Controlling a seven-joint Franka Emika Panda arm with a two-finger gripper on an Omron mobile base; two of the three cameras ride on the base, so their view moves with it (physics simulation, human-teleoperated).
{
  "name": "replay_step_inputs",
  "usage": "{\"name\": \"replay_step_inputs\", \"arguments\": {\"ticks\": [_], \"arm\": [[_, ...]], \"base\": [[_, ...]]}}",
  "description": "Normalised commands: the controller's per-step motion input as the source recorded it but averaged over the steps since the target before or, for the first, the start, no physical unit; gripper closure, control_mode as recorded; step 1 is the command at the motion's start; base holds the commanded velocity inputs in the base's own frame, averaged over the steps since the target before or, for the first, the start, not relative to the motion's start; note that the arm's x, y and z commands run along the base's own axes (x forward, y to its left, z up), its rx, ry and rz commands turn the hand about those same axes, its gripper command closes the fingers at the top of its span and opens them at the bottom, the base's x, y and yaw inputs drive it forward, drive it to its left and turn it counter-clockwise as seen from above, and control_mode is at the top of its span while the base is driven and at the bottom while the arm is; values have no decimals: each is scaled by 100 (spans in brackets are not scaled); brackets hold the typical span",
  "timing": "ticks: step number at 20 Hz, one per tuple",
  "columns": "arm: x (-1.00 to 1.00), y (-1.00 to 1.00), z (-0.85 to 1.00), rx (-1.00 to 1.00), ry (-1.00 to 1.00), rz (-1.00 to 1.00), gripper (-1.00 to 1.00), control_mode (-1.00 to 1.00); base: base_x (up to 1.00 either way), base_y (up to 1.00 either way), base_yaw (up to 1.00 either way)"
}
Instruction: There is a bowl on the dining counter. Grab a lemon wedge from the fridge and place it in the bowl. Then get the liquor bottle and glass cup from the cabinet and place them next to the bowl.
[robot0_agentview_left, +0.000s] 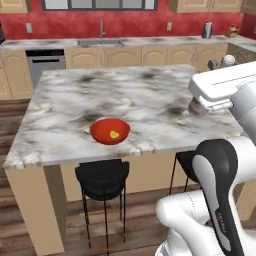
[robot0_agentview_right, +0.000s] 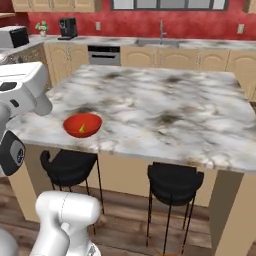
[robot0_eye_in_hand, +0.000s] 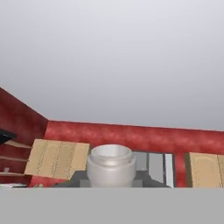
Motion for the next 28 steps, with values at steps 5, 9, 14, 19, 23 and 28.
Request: {"name": "replay_step_inputs", "arguments": {"ticks": [5,9,14,19,23,28], "arm": [[0,0,0,0,0,0,100,100],[0,0,0,0,0,0,100,100],[0,0,0,0,0,0,100,100],[0,0,0,0,0,0,100,100],[0,0,0,0,0,0,100,100],[0,0,0,0,0,0,100,100]], "base": [[58,-73,50],[61,-75,47],[70,-23,-1],[65,39,-63],[68,41,-60],[56,44,-20]]}}
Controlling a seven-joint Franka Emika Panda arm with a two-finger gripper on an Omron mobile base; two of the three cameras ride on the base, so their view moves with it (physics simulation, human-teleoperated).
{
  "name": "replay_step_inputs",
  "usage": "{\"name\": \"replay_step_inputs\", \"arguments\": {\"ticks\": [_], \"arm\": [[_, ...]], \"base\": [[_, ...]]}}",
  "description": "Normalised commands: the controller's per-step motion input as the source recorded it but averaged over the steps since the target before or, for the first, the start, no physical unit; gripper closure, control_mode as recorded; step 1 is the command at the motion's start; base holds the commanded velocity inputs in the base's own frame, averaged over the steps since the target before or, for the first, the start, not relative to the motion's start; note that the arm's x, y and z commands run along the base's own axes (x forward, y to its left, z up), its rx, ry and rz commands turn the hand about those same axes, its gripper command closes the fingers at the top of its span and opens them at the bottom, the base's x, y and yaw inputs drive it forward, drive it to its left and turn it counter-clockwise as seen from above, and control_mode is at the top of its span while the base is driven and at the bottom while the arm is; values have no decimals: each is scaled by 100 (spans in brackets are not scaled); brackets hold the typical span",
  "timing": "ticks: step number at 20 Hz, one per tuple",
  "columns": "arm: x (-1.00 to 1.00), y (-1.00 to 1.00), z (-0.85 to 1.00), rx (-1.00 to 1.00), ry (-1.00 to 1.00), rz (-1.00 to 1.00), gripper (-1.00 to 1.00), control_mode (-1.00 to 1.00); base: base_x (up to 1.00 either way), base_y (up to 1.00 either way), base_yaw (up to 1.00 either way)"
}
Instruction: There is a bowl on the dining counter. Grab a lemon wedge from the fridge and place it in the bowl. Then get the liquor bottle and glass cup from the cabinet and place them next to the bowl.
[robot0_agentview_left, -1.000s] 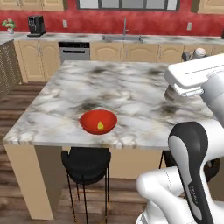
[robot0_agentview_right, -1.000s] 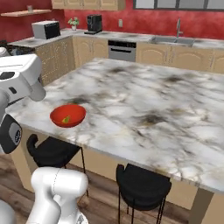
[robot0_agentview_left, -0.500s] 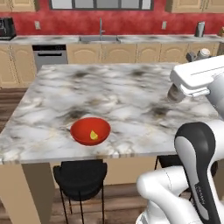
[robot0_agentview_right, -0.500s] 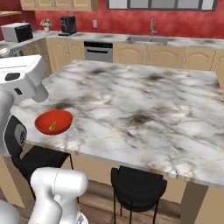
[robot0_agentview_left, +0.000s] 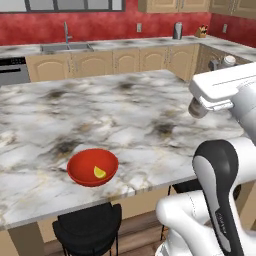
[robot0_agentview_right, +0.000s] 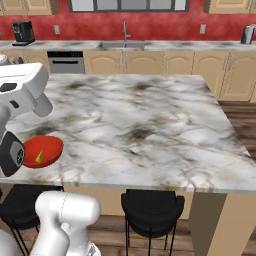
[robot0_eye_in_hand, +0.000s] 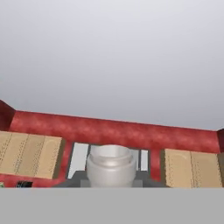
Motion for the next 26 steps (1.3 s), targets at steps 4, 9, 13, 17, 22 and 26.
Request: {"name": "replay_step_inputs", "arguments": {"ticks": [4,9,13,17,22,26], "arm": [[14,2,-7,0,0,5,100,-100],[54,0,-42,0,0,47,100,-100],[53,0,-57,0,0,75,100,-100],[50,0,-54,0,0,77,100,-100],[46,23,-17,-11,9,38,100,-100],[20,29,0,-22,16,1,100,-100]], "base": [[40,21,2],[0,0,0],[0,0,0],[0,0,0],[0,0,0],[0,0,0]]}}
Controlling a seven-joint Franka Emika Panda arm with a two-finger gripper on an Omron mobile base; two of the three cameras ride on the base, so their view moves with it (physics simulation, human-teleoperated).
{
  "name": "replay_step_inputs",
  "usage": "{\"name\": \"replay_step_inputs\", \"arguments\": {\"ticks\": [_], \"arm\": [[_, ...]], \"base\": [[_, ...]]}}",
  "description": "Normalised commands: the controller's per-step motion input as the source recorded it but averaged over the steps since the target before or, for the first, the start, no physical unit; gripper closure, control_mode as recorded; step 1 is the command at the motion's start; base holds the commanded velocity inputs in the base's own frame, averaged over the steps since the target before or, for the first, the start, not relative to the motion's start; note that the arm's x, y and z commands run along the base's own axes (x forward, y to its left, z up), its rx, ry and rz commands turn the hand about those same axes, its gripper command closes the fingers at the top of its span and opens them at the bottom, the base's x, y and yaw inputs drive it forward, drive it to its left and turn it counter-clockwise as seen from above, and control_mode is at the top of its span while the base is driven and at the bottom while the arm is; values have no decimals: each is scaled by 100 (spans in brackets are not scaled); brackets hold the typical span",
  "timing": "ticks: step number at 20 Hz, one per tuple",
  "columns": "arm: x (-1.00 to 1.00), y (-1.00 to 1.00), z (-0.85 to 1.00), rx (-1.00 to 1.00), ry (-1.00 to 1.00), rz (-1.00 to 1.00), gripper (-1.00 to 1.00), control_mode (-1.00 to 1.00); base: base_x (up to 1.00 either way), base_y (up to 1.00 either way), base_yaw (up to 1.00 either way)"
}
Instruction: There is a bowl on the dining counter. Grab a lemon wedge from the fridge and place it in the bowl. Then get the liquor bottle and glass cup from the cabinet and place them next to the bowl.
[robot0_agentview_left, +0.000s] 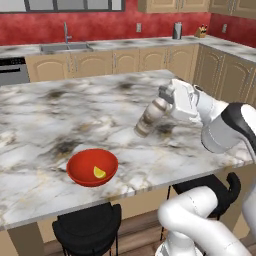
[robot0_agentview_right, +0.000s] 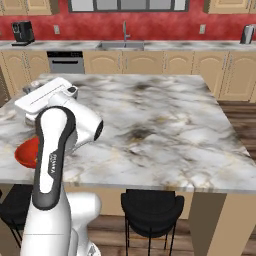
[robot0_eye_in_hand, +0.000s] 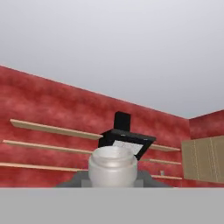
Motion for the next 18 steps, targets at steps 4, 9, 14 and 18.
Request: {"name": "replay_step_inputs", "arguments": {"ticks": [4,9,14,18], "arm": [[0,0,-2,-20,18,-2,100,-100],[4,-2,-10,-15,9,-4,100,-100],[21,-3,-40,-14,1,0,100,-100],[35,-6,-63,-14,-1,7,100,-100]], "base": [[0,0,0],[0,0,0],[0,0,0],[0,0,0]]}}
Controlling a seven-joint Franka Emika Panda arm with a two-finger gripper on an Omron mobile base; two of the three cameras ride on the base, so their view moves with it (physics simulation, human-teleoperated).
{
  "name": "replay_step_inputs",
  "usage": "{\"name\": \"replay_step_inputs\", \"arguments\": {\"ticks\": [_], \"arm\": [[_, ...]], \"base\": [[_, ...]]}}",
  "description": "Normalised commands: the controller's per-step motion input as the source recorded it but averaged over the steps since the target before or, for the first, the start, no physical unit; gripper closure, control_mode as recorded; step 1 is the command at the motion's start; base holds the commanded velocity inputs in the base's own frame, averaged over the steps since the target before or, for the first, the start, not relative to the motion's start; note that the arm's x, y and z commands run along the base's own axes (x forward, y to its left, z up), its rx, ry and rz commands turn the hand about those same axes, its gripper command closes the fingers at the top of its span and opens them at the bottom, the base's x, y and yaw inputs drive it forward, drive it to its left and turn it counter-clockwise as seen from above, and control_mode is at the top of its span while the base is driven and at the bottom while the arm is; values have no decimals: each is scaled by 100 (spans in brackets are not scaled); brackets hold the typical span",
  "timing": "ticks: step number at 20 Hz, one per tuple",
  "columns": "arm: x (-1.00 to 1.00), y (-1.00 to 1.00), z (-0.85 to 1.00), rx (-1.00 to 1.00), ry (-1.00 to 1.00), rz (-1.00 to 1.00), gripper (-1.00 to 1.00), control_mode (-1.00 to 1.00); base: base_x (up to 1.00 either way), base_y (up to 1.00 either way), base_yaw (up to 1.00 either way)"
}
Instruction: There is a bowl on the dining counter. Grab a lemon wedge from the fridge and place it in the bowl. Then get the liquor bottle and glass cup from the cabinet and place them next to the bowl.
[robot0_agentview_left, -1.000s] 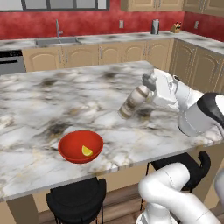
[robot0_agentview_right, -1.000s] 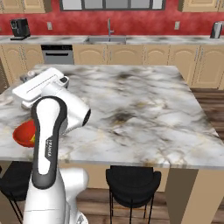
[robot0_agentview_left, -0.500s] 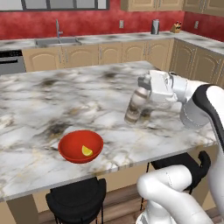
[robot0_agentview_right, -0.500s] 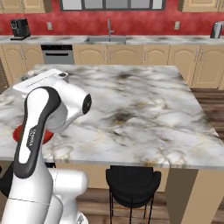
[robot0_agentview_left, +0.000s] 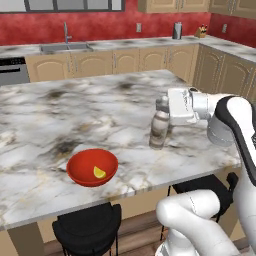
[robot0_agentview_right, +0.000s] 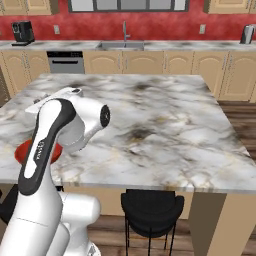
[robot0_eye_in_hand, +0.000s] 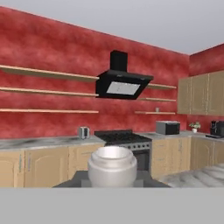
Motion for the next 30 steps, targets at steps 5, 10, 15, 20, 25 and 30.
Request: {"name": "replay_step_inputs", "arguments": {"ticks": [5,10,15,20,25,30], "arm": [[38,-6,-67,-9,-2,12,100,-100],[46,-4,-66,-5,-2,14,100,-100],[47,-4,-66,-4,-5,13,100,-100],[49,-2,-57,-4,-5,11,100,-100],[48,0,-36,-2,-6,6,100,-100],[54,0,-26,0,0,2,100,-100]], "base": [[0,0,0],[0,0,0],[0,0,0],[0,0,0],[0,0,0],[0,0,0]]}}
